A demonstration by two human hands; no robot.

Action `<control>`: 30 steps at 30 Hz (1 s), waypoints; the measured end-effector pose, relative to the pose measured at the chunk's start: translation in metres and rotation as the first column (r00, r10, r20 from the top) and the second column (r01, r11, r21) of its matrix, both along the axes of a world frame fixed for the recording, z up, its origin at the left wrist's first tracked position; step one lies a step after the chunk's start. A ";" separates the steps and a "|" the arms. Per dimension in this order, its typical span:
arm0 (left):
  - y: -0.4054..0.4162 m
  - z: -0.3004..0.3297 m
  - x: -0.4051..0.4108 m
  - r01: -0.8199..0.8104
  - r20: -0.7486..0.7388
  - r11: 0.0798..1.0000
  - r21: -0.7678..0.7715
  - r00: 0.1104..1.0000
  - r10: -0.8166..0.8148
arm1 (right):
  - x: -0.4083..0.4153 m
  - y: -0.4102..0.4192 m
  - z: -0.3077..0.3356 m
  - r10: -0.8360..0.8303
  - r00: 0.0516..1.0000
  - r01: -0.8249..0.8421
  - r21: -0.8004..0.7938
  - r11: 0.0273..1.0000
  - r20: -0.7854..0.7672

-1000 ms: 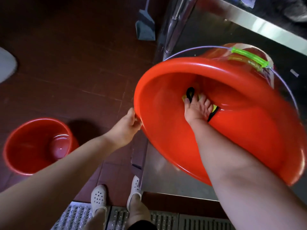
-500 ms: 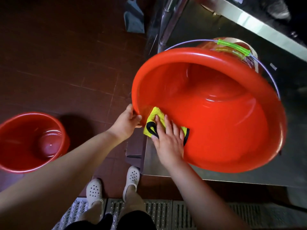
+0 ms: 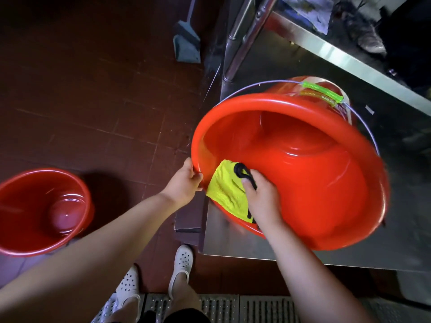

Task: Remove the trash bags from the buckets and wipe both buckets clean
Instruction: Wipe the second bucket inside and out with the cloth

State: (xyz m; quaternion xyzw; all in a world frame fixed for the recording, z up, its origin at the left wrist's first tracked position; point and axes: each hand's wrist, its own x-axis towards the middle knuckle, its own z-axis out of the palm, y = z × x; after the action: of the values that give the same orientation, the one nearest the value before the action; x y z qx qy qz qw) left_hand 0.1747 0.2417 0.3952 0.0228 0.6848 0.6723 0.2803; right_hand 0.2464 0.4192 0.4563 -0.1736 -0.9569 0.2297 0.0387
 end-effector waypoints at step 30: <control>-0.005 0.012 -0.002 0.151 -0.171 0.953 -0.262 0.965 -0.199 | -0.048 0.015 -0.068 -0.147 0.949 0.065 0.284 0.957 0.278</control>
State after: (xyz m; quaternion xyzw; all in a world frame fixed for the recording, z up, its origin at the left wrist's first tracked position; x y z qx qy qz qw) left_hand 0.1731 0.2362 0.4067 0.1146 0.7825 0.5488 0.2709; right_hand 0.1980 0.4338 0.3882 -0.2509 -0.9633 0.0655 -0.0692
